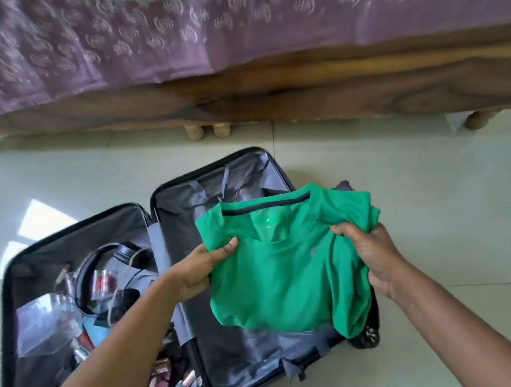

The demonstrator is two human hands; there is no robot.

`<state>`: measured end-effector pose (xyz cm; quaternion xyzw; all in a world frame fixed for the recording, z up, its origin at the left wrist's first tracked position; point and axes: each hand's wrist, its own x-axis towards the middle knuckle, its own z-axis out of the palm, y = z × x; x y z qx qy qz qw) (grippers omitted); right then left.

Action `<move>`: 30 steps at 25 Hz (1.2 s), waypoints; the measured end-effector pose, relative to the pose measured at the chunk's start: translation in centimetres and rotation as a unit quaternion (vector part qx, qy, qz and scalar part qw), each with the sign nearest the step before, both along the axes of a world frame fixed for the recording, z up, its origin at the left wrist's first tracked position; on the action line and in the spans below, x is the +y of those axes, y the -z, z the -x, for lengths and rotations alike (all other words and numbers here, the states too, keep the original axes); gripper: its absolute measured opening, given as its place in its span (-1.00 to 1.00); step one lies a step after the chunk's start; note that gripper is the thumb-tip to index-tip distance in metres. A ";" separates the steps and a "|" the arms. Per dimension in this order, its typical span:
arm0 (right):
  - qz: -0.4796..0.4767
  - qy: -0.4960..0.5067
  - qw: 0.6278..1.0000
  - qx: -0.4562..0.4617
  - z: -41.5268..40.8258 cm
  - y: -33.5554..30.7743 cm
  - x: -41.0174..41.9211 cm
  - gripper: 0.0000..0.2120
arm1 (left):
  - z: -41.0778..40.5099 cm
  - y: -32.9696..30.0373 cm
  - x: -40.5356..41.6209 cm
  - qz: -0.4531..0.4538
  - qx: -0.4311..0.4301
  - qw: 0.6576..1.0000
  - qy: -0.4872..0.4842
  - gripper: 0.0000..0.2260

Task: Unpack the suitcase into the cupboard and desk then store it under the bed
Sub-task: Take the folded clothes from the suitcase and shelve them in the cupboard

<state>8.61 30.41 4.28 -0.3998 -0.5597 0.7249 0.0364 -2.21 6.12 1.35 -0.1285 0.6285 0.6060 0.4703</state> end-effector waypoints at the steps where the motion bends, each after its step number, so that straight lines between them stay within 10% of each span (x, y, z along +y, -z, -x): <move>1: -0.002 0.002 1.000 -0.001 -0.2 -3.3 0.4 -0.78 | -0.5 -3.8 0.3 0.002 0.029 1.000 -0.007 -0.74; 8: 0.031 -0.053 0.994 0.088 -7.8 -37.4 1.3 -0.68 | -7.5 -40.8 1.6 -0.019 0.182 0.981 -0.061 -0.72; 13: -0.134 -0.046 0.984 0.106 -21.9 -58.5 0.2 -0.39 | -18.3 -63.2 1.4 -0.094 0.207 0.974 -0.005 -0.57; 22: -0.374 0.221 0.890 0.137 -52.5 -76.5 -5.7 -0.60 | -38.3 -79.1 6.1 -0.296 0.253 0.858 0.335 -0.45; 30: -0.515 0.471 0.716 0.012 -83.0 -85.4 -20.6 -0.70 | -67.5 -87.9 5.4 -0.447 0.328 0.662 0.504 -0.43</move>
